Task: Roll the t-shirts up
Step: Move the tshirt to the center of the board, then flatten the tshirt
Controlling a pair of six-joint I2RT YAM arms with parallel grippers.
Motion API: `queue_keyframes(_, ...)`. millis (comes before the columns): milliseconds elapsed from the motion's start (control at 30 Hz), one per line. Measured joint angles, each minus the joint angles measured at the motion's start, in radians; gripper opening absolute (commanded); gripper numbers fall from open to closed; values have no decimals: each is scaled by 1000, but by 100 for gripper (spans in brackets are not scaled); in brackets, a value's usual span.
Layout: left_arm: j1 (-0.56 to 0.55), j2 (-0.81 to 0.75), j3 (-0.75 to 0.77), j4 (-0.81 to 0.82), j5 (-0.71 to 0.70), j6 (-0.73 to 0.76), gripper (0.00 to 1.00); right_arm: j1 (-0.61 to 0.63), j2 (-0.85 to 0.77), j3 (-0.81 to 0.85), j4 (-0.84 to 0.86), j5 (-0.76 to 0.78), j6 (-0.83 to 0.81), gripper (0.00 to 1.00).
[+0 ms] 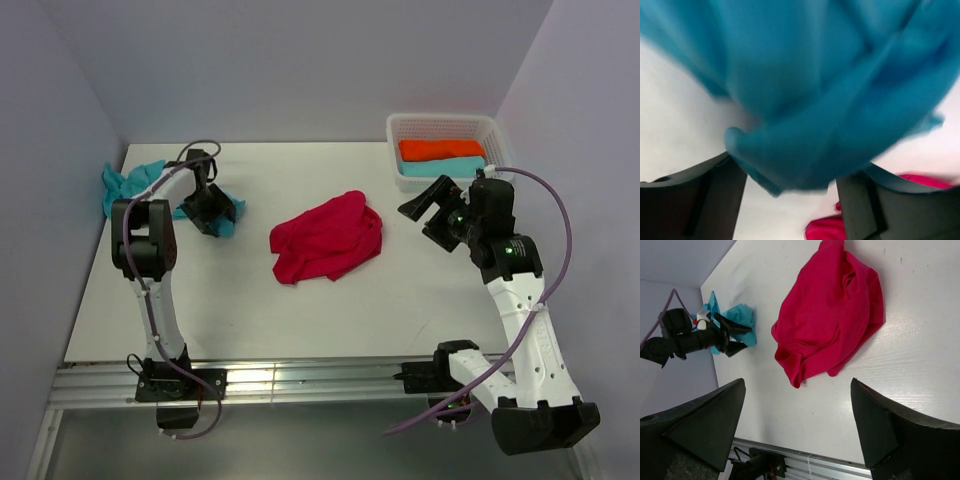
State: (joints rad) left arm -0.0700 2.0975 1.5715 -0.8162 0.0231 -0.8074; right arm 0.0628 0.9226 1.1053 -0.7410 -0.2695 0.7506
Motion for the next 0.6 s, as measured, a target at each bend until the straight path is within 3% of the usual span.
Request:
queue_keyframes(133,81,140,221,-43,-2,18,66,0,12,0,-8,0,19,89)
queue_keyframes(267,224,324,548,-33,-26,35,68,0,18,0,-9,-11,44,87)
queue_keyframes(333,301,403,685,16,-19,44,78,0,19,0,-9,-17,50,88)
queue_keyframes(367,334,425,728,46,-15,50,92,0,19,0,-9,-21,54,89)
queue_keyframes(400,360,434,748,70,-13,60,99,0,19,0,-9,-21,56,91)
queue_keyframes(467,386,404,728,135,-16,71,99,0,19,0,-8,-28,58,95)
queue_keyframes(600,313,127,478,269,-28,100,100,1,28,0,-6,-43,54,96)
